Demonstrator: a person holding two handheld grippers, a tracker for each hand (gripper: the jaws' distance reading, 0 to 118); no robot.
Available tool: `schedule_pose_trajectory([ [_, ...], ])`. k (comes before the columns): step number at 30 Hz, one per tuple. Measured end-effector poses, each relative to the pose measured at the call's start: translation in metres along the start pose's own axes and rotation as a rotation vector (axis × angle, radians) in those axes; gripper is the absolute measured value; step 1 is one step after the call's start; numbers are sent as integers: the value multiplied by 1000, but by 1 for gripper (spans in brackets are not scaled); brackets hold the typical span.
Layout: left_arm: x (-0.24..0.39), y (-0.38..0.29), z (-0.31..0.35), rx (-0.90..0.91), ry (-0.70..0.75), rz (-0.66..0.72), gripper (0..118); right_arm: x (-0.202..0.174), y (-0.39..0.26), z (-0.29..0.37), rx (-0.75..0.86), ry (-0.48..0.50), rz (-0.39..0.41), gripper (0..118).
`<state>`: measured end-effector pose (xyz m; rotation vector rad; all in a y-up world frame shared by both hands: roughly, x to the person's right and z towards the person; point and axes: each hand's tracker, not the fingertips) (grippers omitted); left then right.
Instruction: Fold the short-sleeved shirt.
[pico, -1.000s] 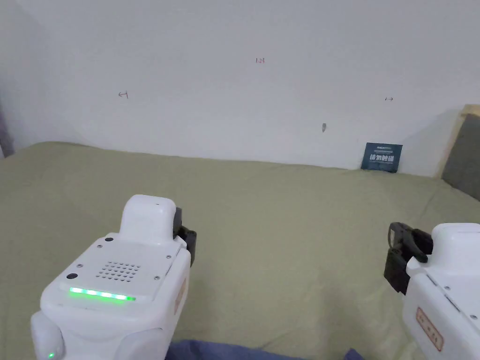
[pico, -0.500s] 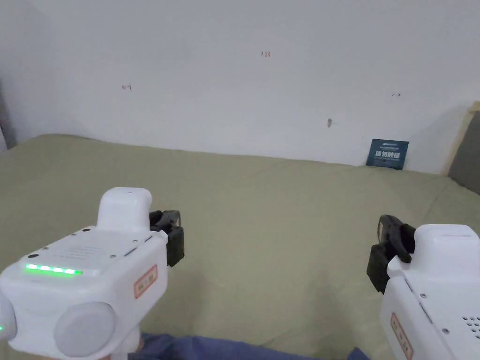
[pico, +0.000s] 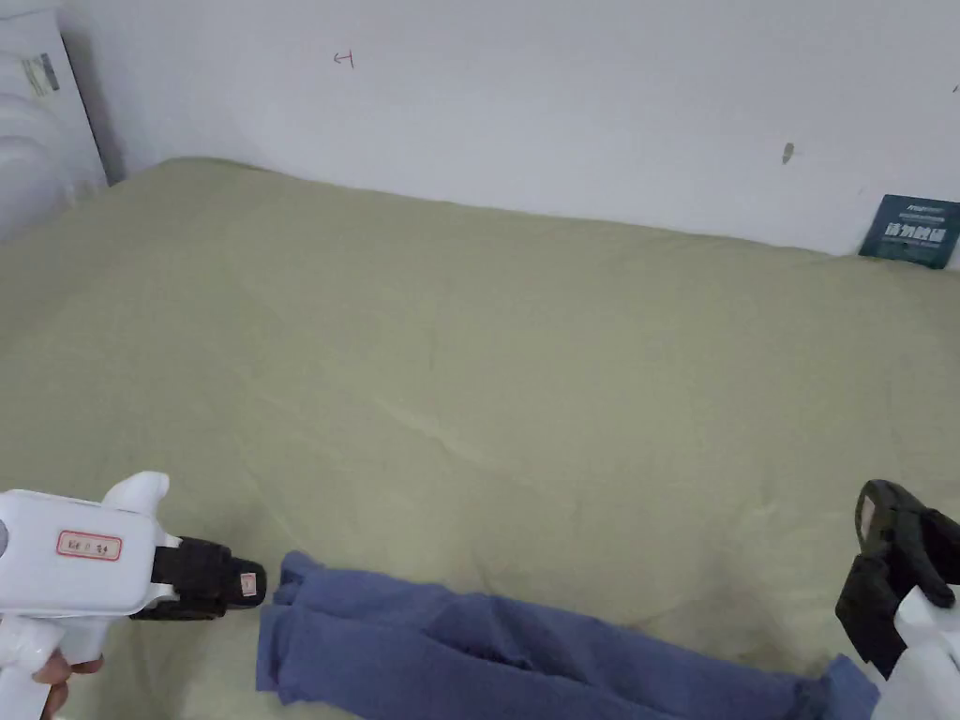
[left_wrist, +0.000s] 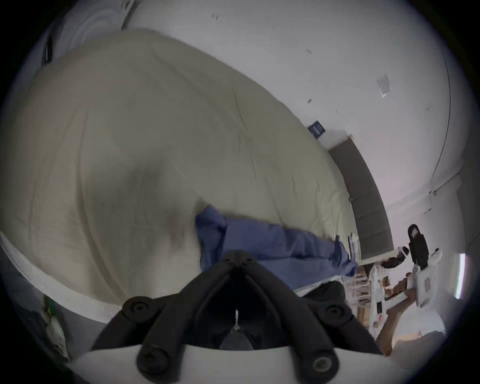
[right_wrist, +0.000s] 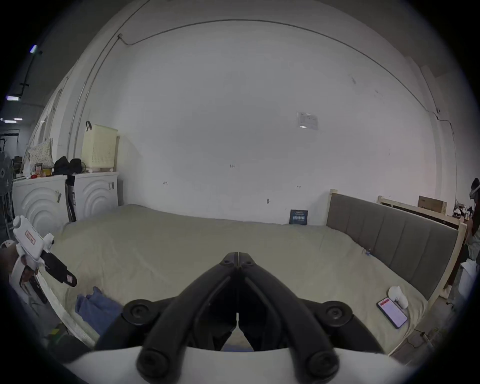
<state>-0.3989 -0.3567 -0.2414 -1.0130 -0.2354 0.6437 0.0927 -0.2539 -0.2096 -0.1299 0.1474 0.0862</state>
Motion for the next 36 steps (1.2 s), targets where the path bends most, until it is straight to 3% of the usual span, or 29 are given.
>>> schedule_pose_trajectory([
  [1,-4,2,-4,-19,-8,11,14,-3,-2,-2,-7,-6,2,0],
  [2,-7,4,-7,-36,-24,5,40,-3,-3,-4,-12,-5,3,0],
  [4,-14,7,-16,-101,-121,46,118,-6,-5,-7,-28,3,-1,0],
  [9,-33,14,-45,-116,-183,146,118,-11,-7,-11,-50,8,17,0],
  [15,-41,7,-78,-137,-362,247,117,-7,-8,-14,-76,-1,26,0],
  [18,-40,7,-82,-120,-363,270,114,-4,-11,-14,-90,-2,23,0],
  [19,-38,8,-79,-113,-353,270,92,-3,-11,-14,-94,0,22,0],
  [20,-36,9,-76,-104,-334,259,41,-3,-11,-13,-93,-5,21,0],
  [21,-30,8,-78,-104,-203,233,3,-1,-11,-11,-91,-4,17,0],
  [22,-31,7,-80,-90,-119,213,3,1,-9,-10,-88,-1,10,0],
  [24,-33,5,-76,-116,-193,242,3,3,-7,-8,-82,-2,4,0],
  [36,-19,20,28,76,-49,224,3,25,-1,7,-42,-1,-55,0],
])
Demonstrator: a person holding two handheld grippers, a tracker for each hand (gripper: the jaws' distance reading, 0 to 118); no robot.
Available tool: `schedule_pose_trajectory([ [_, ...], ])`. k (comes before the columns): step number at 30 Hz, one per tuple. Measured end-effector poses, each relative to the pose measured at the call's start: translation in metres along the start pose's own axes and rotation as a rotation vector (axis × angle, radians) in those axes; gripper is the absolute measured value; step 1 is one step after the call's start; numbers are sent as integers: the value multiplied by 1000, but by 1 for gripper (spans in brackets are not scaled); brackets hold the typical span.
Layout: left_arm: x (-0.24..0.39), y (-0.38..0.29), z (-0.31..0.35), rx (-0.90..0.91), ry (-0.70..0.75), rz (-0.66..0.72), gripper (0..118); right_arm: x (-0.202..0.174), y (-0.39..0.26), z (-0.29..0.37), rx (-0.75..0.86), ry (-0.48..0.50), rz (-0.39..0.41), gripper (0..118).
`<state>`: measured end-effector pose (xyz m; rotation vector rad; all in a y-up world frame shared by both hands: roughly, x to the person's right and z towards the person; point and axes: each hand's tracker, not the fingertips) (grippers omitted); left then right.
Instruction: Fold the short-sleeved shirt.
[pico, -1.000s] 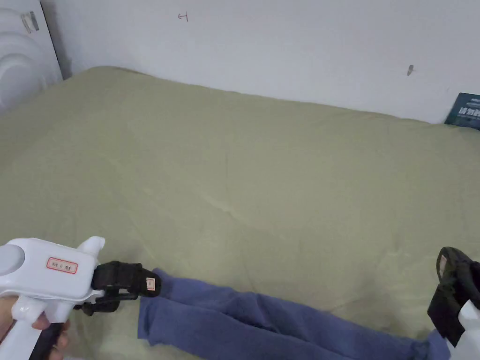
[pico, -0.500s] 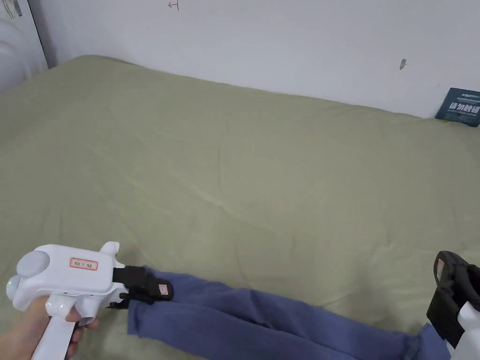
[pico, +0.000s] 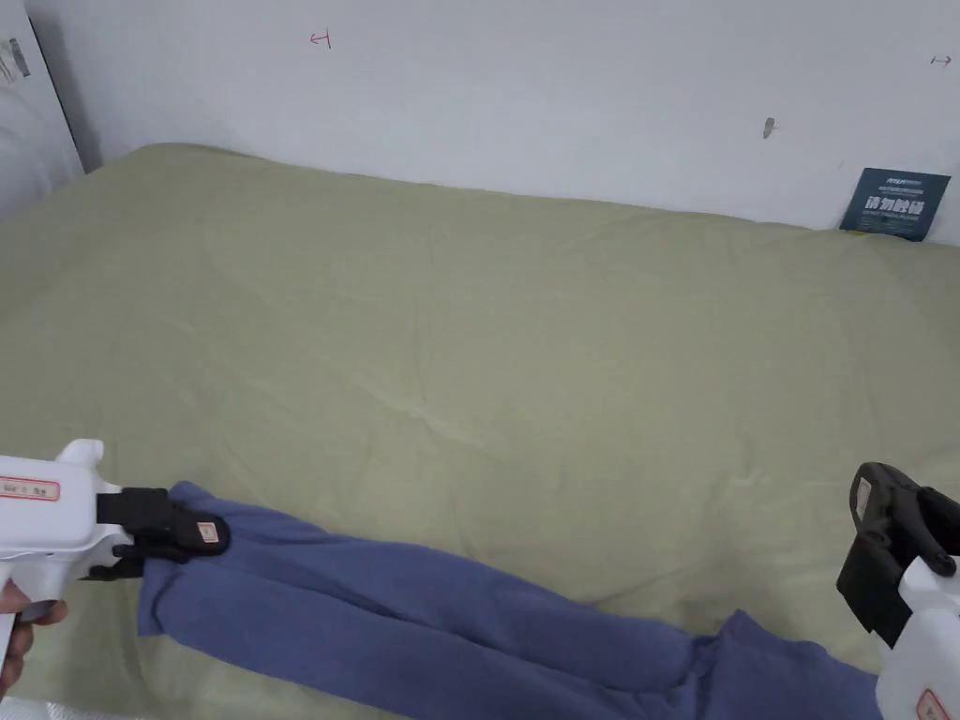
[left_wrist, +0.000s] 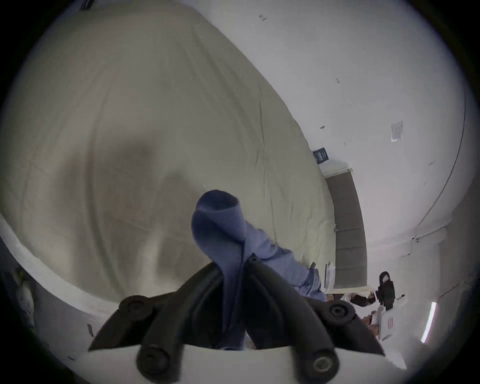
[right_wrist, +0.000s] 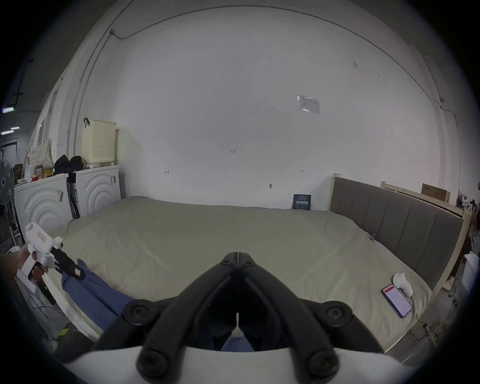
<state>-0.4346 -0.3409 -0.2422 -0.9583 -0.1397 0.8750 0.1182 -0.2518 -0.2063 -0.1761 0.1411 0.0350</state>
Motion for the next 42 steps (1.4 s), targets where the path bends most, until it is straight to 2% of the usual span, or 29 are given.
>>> schedule_pose_trajectory([
  [6,72,-26,0,-15,35,-131,3,10,1,7,8,-5,-20,0],
  [10,137,-54,-22,-36,66,-272,3,18,0,16,14,-10,-32,0],
  [16,199,-97,-94,-132,152,-395,3,34,-6,23,4,-27,-61,0],
  [21,214,-127,-172,-186,169,-434,3,48,-13,26,-18,-59,-83,0],
  [23,216,-139,-202,-251,133,-404,5,54,-16,26,-30,-73,-87,0],
  [24,218,-145,-214,-239,134,-400,21,57,-17,26,-34,-77,-87,0],
  [25,217,-149,-225,-240,121,-415,75,59,-19,25,-41,-84,-87,0],
  [26,215,-152,-234,-249,98,-412,112,61,-20,24,-50,-91,-91,0],
  [27,213,-154,-241,-275,101,-402,118,64,-21,23,-59,-94,-97,0],
  [33,211,-144,-197,-203,82,-422,114,70,-24,18,-74,-101,-110,0],
  [34,205,-139,-185,-174,69,-431,106,69,-25,17,-73,-99,-114,0],
  [35,199,-136,-175,-135,74,-434,86,68,-26,16,-73,-95,-120,0],
  [36,198,-132,-168,-125,81,-432,50,66,-26,14,-76,-89,-124,0],
  [37,191,-131,-167,-130,89,-425,0,64,-27,13,-78,-83,-124,0],
  [42,168,-143,-196,-263,1,-344,0,55,-30,8,-95,-55,-115,0],
])
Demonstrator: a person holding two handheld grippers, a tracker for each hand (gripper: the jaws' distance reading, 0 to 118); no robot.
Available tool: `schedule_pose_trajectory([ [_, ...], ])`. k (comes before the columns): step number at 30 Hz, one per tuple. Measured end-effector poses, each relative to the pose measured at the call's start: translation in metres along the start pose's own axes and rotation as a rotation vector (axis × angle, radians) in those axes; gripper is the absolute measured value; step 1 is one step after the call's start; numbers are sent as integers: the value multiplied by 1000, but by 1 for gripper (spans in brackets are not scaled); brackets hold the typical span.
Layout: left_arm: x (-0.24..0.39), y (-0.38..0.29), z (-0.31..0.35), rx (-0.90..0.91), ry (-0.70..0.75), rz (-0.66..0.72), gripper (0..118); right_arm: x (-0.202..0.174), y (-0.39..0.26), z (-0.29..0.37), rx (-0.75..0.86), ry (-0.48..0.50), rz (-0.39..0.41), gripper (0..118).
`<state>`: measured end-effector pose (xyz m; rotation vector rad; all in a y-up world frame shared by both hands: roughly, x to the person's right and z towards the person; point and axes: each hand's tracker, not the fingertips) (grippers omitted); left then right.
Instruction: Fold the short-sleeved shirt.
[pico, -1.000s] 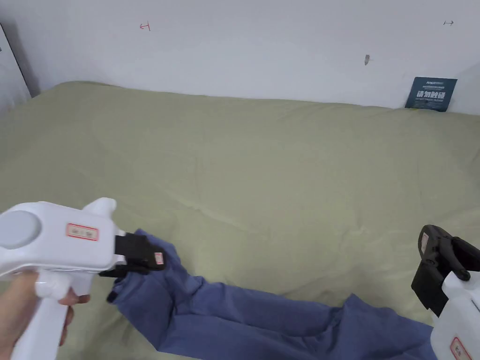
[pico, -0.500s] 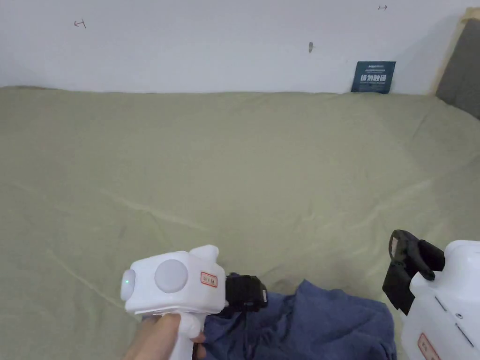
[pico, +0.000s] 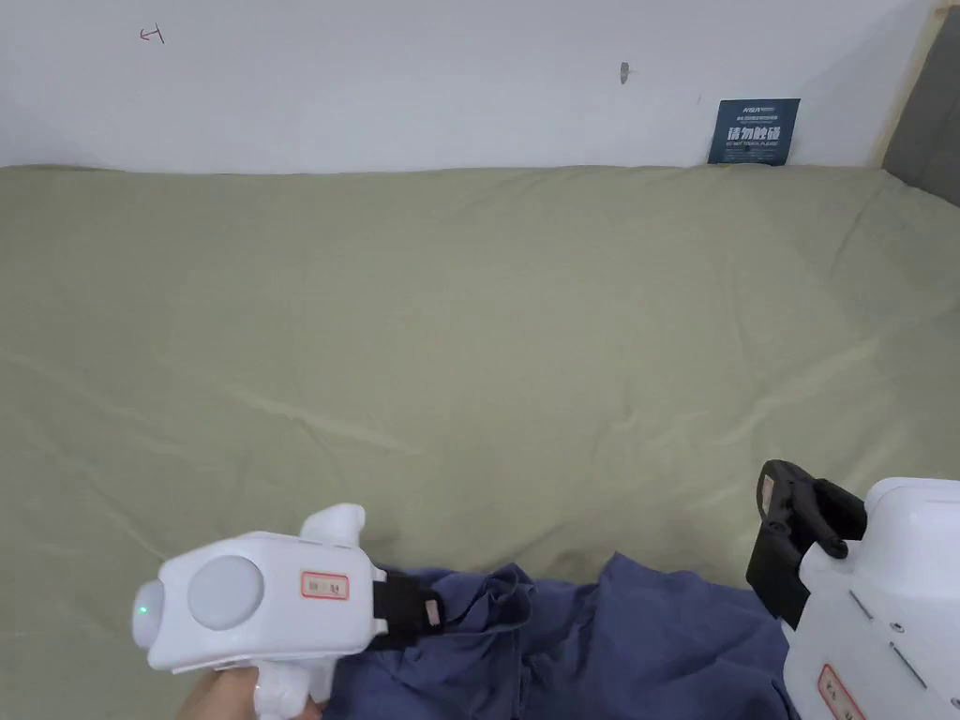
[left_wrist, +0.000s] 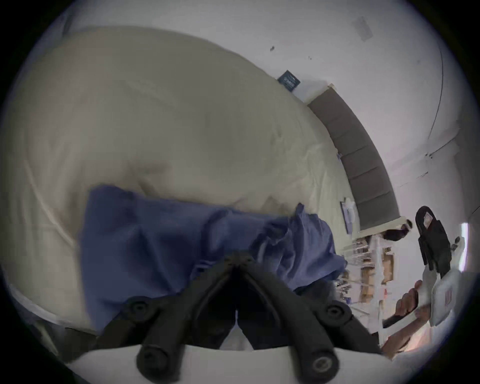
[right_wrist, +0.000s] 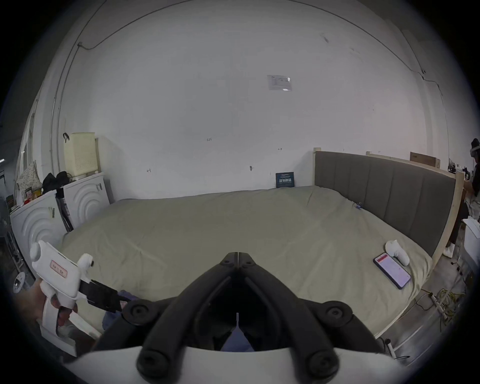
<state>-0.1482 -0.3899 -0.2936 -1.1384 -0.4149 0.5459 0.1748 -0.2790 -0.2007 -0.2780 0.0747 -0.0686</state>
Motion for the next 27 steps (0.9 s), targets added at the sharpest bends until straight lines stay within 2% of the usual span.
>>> schedule_pose_trajectory([
  [3,1,-10,-46,-43,-137,44,0,-2,-2,0,-11,5,3,0],
  [6,8,-20,-86,-67,-74,38,0,-4,-3,0,-27,7,21,0],
  [10,12,-6,-46,-42,-131,28,0,-10,3,-2,-29,7,32,0],
  [14,-2,4,37,78,-135,-44,0,-15,3,-9,-26,21,37,0],
  [17,-38,10,85,157,-51,-11,0,-23,2,-14,-30,37,46,0],
  [20,-75,13,98,148,54,21,0,-29,0,-17,-38,51,54,0],
  [24,-101,12,95,113,-9,85,0,-37,-1,-18,-47,59,59,0],
  [25,-104,11,93,92,-40,75,15,-38,-1,-18,-48,62,62,0],
  [26,-107,10,88,67,-81,66,51,-38,-1,-18,-48,64,65,0],
  [27,-107,11,80,30,-90,68,96,-39,-1,-19,-49,66,69,0],
])
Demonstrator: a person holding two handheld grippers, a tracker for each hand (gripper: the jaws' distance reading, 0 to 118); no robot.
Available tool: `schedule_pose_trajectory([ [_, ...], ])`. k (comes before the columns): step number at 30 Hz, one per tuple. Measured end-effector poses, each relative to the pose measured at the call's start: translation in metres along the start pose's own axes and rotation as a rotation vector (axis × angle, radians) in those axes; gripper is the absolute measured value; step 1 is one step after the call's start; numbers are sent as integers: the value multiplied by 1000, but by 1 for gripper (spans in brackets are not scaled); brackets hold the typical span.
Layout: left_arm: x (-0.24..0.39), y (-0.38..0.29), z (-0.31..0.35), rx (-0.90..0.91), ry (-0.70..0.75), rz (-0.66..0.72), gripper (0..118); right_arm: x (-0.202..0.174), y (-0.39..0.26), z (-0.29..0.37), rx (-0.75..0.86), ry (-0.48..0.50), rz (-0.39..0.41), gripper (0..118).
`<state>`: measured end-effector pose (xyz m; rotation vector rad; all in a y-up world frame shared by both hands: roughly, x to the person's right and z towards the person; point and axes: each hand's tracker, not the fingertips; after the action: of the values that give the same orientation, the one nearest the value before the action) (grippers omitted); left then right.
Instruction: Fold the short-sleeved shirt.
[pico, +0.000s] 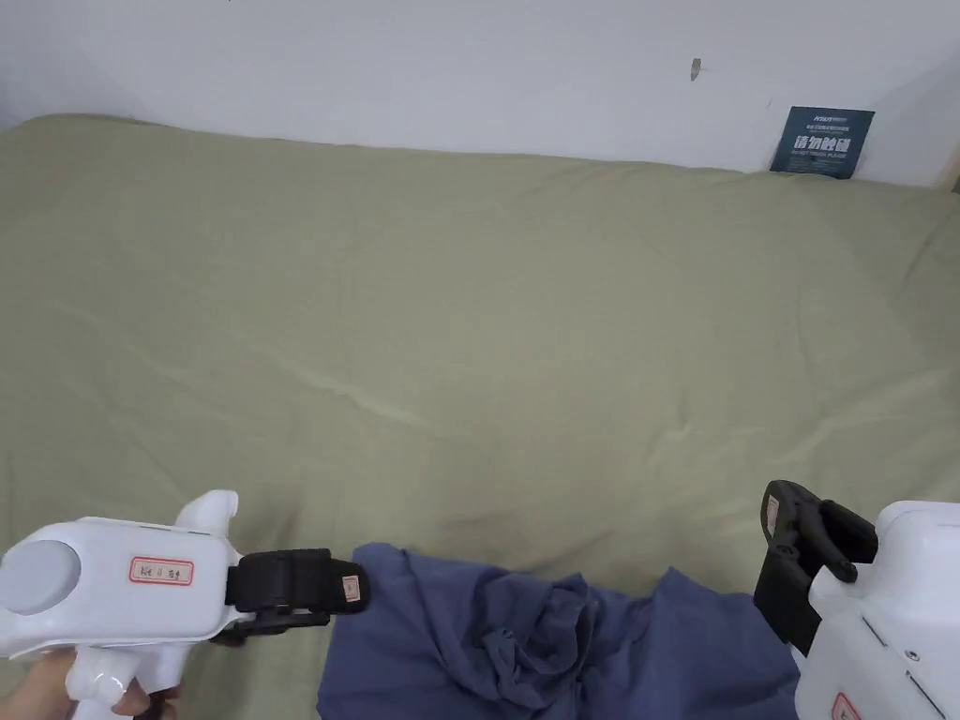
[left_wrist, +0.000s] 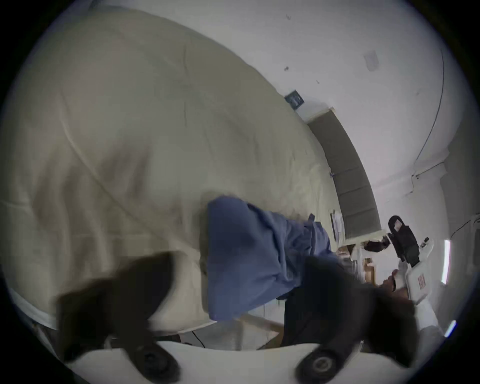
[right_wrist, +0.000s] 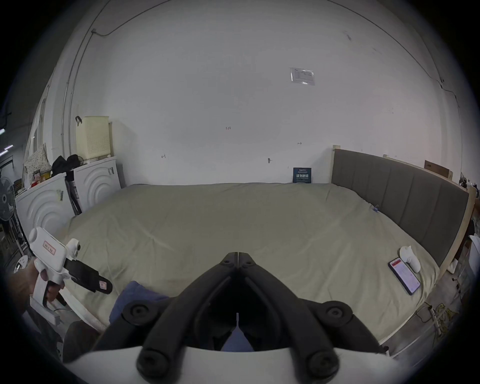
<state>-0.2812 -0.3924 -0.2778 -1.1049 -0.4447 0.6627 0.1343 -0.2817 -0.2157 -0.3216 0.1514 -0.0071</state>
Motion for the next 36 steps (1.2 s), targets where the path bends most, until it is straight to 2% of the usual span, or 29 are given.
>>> schedule_pose_trajectory([
  [1,-2,-1,-6,12,6,22,118,-1,0,0,-1,-1,6,0],
  [5,-19,4,-29,9,-119,130,115,-1,1,-2,-4,-3,9,0],
  [10,-21,2,-65,-56,-343,230,110,-1,1,0,-8,-11,25,0],
  [11,-38,11,-72,-63,-349,245,101,1,1,0,-9,-10,23,0],
  [12,-36,12,-71,-50,-321,233,74,1,1,1,-9,-13,22,0],
  [13,-34,13,-71,-59,-278,230,11,3,1,3,-8,-18,21,0],
  [14,-28,10,-73,-48,-163,197,11,4,2,5,-4,-19,19,0],
  [15,-29,13,-75,-52,-137,181,11,6,3,6,-2,-18,16,0],
  [18,-27,14,-58,-22,-200,204,11,9,6,11,15,-20,15,0],
  [21,-21,7,-19,51,-173,199,11,13,10,14,33,-16,4,0],
  [22,-22,7,-3,86,-122,161,11,13,11,15,39,-13,2,0],
  [25,-12,-2,58,179,-14,186,11,14,14,18,60,-4,-3,0],
  [28,9,-9,107,262,199,85,11,14,18,19,85,7,-4,0],
  [29,17,-10,117,282,226,102,11,14,19,20,97,12,-4,0],
  [33,64,-12,112,250,370,-8,11,13,26,25,148,1,1,0],
  [36,99,-13,86,212,394,-63,11,15,33,33,199,-13,2,0],
])
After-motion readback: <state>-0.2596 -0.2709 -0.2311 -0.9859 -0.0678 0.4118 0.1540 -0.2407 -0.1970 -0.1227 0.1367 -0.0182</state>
